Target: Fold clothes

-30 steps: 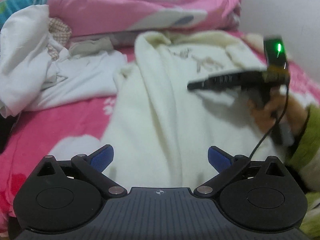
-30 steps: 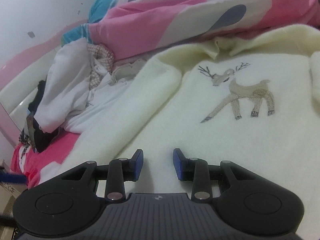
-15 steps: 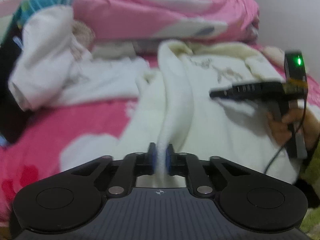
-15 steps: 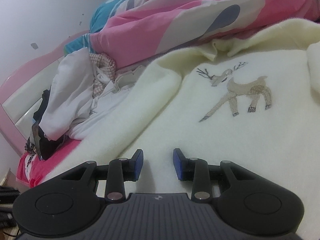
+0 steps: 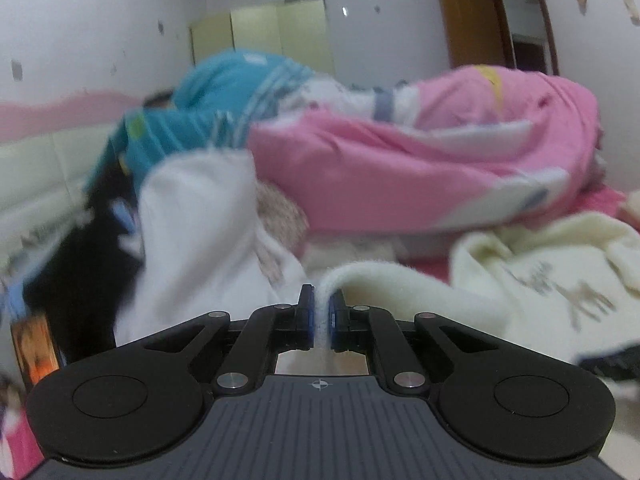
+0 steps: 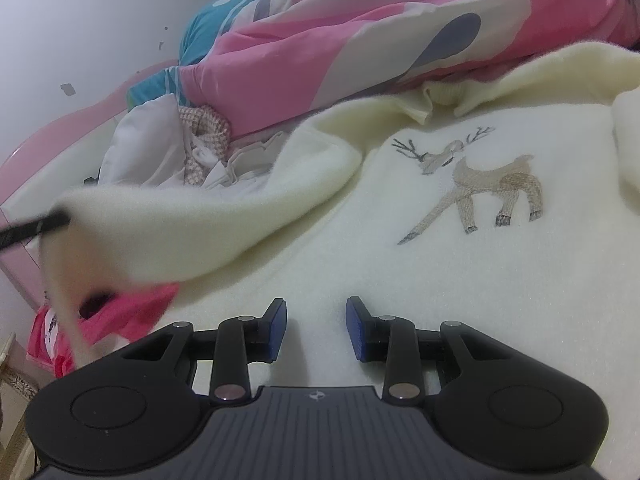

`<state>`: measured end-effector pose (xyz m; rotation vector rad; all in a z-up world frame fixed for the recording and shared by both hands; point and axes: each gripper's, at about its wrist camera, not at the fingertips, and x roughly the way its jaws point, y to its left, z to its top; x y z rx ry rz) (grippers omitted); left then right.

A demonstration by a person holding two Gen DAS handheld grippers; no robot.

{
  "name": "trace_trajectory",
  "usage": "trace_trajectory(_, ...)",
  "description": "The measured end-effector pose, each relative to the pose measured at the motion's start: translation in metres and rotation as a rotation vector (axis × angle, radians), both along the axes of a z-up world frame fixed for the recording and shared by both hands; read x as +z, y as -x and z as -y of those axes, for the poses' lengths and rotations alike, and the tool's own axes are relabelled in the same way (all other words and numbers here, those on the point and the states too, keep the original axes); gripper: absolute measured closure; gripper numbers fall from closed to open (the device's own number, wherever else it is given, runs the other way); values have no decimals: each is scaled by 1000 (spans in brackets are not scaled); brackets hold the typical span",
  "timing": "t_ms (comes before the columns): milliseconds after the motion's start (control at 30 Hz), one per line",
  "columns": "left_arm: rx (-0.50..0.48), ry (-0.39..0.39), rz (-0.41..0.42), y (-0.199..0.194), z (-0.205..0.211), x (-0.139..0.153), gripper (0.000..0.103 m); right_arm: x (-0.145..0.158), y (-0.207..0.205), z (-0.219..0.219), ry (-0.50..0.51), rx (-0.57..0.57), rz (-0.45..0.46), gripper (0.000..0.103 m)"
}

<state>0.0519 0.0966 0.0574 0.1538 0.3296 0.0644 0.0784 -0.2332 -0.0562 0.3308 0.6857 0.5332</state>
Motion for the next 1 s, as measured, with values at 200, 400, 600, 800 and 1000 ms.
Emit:
trace_trajectory(200,82,-66,162,-44,-4,26,97,-2,1,1,-9,-5,1,68)
trace_trajectory(400,182,-38,110,-102,-21,7,96,-3,1,2,-23,-8,0,68)
trace_trajectory(600,146,-39,12,-120,-15,-50,94,-5,0,3,-44,-9,-5,68)
trace_trajectory(800,156,-18,-177,-142,-15,-95,89,-5,0,3,-48,-9,-7,68)
trace_trajectory(1000,138,9,-216,-124,-12,-86,72,-6,-1,5,-57,-10,-8,68)
